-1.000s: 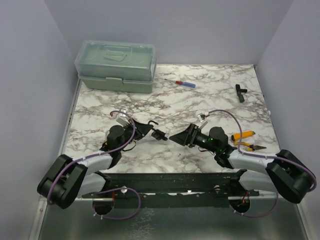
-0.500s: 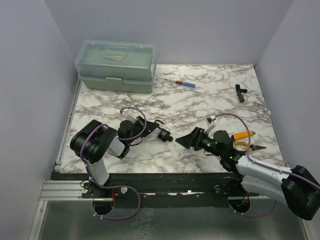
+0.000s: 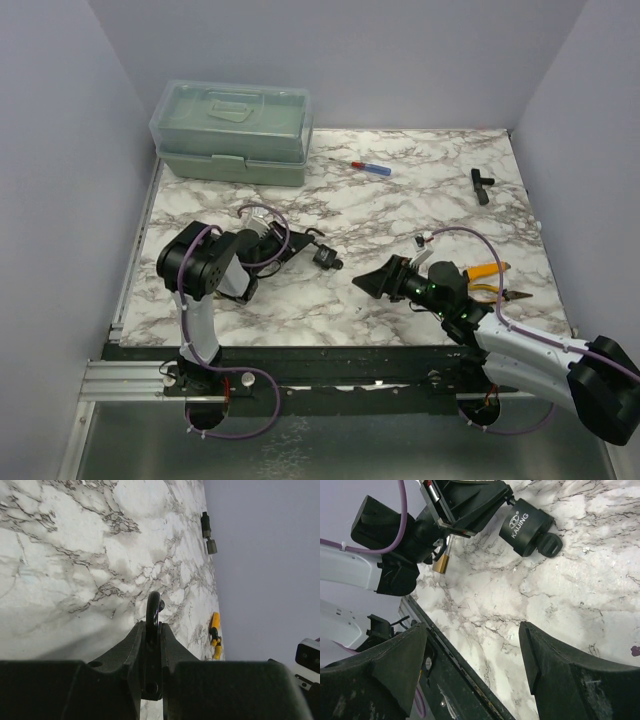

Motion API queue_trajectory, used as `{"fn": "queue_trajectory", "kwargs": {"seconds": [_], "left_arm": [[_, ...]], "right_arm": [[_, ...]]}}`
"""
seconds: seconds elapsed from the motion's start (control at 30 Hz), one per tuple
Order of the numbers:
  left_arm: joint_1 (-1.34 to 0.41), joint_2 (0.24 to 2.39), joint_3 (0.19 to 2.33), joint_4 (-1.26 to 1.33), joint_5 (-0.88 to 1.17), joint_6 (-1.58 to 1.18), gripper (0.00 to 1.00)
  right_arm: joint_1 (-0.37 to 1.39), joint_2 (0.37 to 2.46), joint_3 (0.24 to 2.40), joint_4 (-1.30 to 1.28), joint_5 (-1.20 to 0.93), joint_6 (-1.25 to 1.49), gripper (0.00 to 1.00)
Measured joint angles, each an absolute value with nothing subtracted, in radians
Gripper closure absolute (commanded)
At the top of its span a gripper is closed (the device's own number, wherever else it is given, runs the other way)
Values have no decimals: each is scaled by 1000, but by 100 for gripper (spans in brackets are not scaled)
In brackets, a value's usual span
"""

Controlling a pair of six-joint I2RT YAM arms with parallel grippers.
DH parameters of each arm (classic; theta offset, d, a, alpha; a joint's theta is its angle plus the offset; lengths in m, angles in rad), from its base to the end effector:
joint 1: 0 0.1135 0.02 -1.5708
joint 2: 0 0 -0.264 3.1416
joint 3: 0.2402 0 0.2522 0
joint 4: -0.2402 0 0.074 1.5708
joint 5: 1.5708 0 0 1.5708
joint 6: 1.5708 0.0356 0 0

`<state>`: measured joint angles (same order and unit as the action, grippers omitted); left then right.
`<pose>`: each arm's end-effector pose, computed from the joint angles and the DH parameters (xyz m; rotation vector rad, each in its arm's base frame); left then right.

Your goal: Unlock with the key

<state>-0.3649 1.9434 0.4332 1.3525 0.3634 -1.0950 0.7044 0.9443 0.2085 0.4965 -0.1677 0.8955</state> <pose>0.2727 -0.1177 0.1017 -0.4013 1.8876 -1.3462 0.1433 0.1295 0.1816 0.0594 2.0032 1.2436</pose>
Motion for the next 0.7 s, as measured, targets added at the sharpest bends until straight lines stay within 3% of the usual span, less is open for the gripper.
{"fn": "queue_trajectory", "kwargs": {"seconds": [0.13, 0.3, 0.4, 0.57, 0.7], "left_arm": [[-332, 1969, 461, 1353, 381, -1095, 89], [-282, 1971, 482, 1345, 398, -1092, 52], [-242, 1971, 502, 1330, 410, -1089, 35], [-208, 1959, 517, 1248, 419, -1072, 25], [-203, 1918, 518, 1163, 417, -1043, 25]], "right_arm": [[704, 953, 208, 494, -165, 888, 20], [704, 957, 212, 471, -155, 870, 18], [704, 958, 221, 459, -144, 861, 16], [704, 958, 237, 443, -127, 850, 16], [704, 958, 245, 428, -120, 843, 15]]}}
